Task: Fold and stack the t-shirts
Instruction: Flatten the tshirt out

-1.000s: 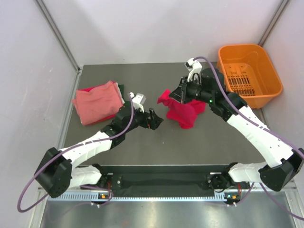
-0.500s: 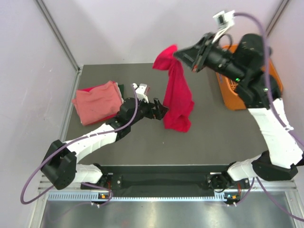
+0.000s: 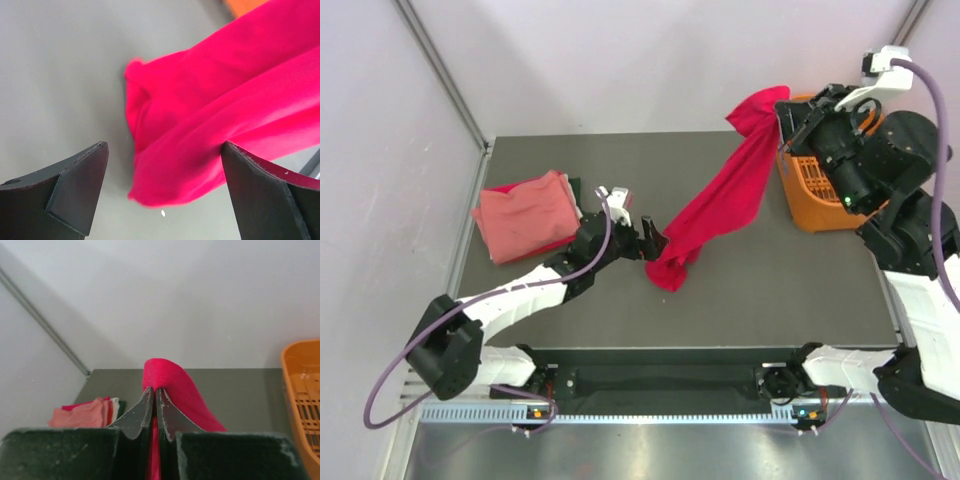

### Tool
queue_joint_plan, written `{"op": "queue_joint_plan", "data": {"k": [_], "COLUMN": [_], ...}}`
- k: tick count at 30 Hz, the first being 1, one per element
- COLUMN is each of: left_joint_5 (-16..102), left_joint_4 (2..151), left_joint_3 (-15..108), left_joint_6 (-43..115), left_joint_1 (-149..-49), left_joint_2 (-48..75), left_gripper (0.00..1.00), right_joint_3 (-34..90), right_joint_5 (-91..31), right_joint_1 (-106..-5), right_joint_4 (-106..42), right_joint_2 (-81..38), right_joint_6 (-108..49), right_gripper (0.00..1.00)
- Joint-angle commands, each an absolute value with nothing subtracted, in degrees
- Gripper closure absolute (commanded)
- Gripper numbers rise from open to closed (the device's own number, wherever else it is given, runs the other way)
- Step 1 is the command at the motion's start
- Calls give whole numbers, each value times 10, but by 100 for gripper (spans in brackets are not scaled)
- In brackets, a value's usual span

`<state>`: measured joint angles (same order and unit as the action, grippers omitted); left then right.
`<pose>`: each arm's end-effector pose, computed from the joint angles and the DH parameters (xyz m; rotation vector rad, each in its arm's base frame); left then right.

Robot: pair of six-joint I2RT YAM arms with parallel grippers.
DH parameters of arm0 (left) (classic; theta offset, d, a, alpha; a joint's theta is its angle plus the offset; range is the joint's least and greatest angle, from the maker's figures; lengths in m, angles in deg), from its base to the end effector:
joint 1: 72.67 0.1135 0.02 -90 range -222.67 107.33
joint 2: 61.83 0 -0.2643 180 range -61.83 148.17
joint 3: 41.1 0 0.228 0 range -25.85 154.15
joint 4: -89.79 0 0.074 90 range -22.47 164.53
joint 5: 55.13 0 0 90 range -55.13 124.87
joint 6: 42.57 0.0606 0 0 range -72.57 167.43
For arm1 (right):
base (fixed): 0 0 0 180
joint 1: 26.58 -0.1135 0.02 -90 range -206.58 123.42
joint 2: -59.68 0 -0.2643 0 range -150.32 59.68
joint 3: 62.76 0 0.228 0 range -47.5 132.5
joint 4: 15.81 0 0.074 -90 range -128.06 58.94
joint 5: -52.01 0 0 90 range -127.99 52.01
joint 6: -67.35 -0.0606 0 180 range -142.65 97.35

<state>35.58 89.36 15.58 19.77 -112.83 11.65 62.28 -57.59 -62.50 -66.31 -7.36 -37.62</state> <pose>0.2224 -0.1887 0.2611 0.2218 1.9432 -0.8141 0.1477 0.0819 0.5673 0.0171 1.4652 0.4801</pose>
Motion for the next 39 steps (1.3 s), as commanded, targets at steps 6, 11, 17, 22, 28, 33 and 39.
{"op": "queue_joint_plan", "data": {"k": [6, 11, 17, 22, 28, 33, 39], "left_joint_5": [428, 421, 395, 399, 454, 461, 418], "left_joint_4": [861, 846, 805, 810, 839, 844, 795], "left_joint_3": [135, 130, 166, 155, 164, 213, 285], "left_joint_6": [189, 207, 218, 201, 185, 175, 162], "left_joint_1": [-1134, -1142, -1155, -1155, -1156, -1185, -1229], "left_joint_2": [169, 204, 270, 282, 310, 342, 409], "left_gripper": [2, 5, 9, 12, 15, 15, 46], "right_joint_3": [526, 473, 473, 467, 460, 457, 445], "right_joint_5": [-743, -754, -722, -659, -617, -609, -603], "right_joint_1": [-620, -605, -556, -494, -468, -464, -464], "right_joint_4": [-611, -592, -593, -599, -599, -600, -600], "right_joint_2": [-50, -53, -66, -71, -73, -69, -60], "right_joint_6": [-337, -336, -350, -371, -385, -387, -389], "right_gripper": [100, 100, 100, 100, 100, 100, 100]}}
